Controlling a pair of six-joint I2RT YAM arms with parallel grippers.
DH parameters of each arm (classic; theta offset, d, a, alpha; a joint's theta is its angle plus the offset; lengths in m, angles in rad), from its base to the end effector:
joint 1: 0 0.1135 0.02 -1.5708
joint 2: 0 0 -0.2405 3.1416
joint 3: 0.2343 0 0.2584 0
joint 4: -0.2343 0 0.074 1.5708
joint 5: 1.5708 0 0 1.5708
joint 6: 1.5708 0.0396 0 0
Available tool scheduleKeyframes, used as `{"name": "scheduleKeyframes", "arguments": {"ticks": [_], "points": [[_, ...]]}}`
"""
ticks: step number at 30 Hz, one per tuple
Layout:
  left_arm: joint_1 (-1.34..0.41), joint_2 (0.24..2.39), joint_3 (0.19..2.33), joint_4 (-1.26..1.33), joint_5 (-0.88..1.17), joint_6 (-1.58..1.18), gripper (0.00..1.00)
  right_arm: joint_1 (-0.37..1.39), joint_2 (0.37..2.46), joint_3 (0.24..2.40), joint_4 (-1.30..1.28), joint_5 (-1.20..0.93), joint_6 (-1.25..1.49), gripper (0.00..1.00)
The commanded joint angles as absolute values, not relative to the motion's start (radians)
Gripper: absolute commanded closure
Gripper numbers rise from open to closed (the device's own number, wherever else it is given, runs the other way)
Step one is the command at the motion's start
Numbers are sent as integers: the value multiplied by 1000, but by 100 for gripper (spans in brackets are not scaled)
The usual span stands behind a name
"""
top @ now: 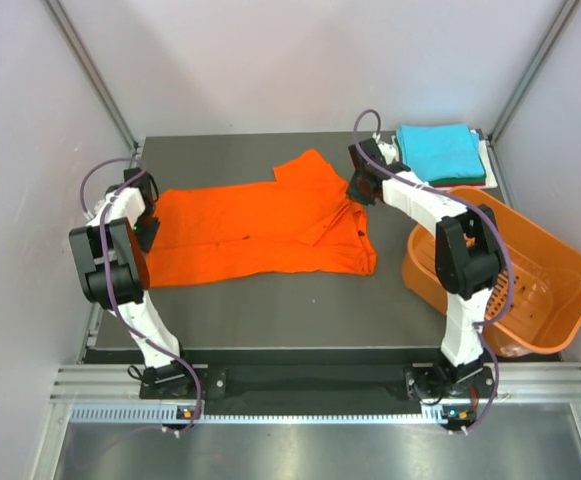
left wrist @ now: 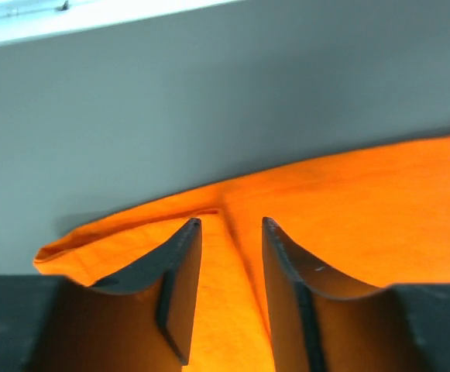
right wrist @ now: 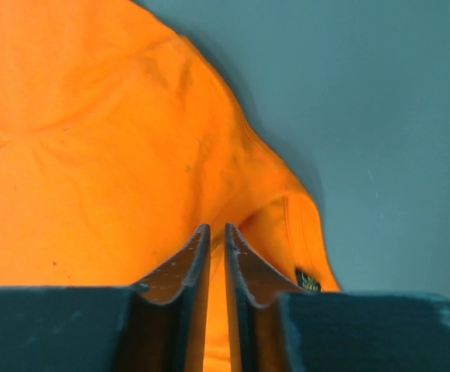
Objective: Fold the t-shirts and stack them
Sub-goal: Fold the tshirt
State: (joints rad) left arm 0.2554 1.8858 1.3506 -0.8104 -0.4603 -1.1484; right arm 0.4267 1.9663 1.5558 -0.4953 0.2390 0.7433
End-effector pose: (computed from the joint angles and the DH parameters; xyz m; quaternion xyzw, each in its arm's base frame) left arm 0.3494 0.1094 0.1589 -0.6442 0.7222 0.1572 0.1966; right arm 0.4012 0.1721 0.2016 0.1864 0.9206 0.0850 0.3324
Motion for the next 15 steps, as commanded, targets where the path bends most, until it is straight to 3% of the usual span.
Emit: {"name": "scheduleKeyframes", "arguments": {"ticks": [1, 6, 15], "points": [[241, 1855, 1417, -804, -523, -1079, 55, 414, 1967, 1655, -534, 245, 686, 81], [239, 1786, 1395, -825, -566, -1008, 54, 417, 1910, 1641, -554, 236, 710, 69], [230, 1534, 1106, -765, -460, -983, 62, 480, 1780, 1459, -640, 233, 778, 69]]}}
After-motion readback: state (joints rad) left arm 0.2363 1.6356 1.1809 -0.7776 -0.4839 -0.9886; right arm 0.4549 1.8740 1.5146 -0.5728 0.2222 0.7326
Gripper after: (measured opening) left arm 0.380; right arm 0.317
